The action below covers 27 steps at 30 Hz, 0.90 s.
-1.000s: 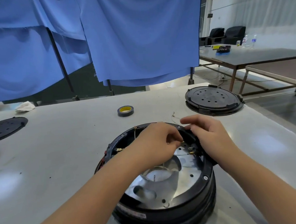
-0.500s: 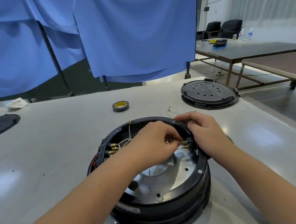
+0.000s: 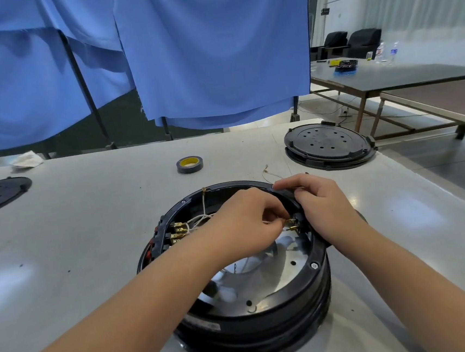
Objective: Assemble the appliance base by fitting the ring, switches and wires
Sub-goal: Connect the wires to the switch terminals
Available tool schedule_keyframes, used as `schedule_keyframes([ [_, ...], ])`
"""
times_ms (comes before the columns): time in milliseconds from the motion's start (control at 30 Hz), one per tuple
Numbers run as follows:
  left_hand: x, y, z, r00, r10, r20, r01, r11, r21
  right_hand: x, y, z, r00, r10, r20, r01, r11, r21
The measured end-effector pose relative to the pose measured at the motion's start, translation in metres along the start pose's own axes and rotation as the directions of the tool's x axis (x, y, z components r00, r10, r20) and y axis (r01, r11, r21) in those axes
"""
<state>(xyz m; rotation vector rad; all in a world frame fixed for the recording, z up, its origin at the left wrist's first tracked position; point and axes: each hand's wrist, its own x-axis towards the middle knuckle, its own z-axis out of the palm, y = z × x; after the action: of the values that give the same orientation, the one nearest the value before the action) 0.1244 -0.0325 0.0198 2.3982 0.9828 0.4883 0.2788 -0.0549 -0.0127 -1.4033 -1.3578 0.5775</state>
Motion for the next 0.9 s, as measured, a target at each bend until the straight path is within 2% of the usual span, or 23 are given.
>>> schedule_keyframes([
  [433, 0.0023, 0.0011, 0.0048, 0.999, 0.005, -0.049, -0.002, 0.998, 0.059, 0.0022, 0.0037, 0.0044, 1.0, 0.005, 0.014, -0.006, 0.998, 0.061],
  [667, -0.0001, 0.0026, 0.0071, 0.991, 0.11, -0.071, -0.097, 0.98, 0.171, 0.0015, 0.0019, 0.0045, 1.0, 0.002, 0.021, -0.003, 0.998, 0.059],
  [900, 0.0011, 0.0014, 0.0091, 0.992, 0.097, -0.077, -0.087, 0.988, 0.124, 0.0013, -0.0002, 0.0037, 1.0, -0.015, 0.025, 0.013, 0.998, 0.06],
])
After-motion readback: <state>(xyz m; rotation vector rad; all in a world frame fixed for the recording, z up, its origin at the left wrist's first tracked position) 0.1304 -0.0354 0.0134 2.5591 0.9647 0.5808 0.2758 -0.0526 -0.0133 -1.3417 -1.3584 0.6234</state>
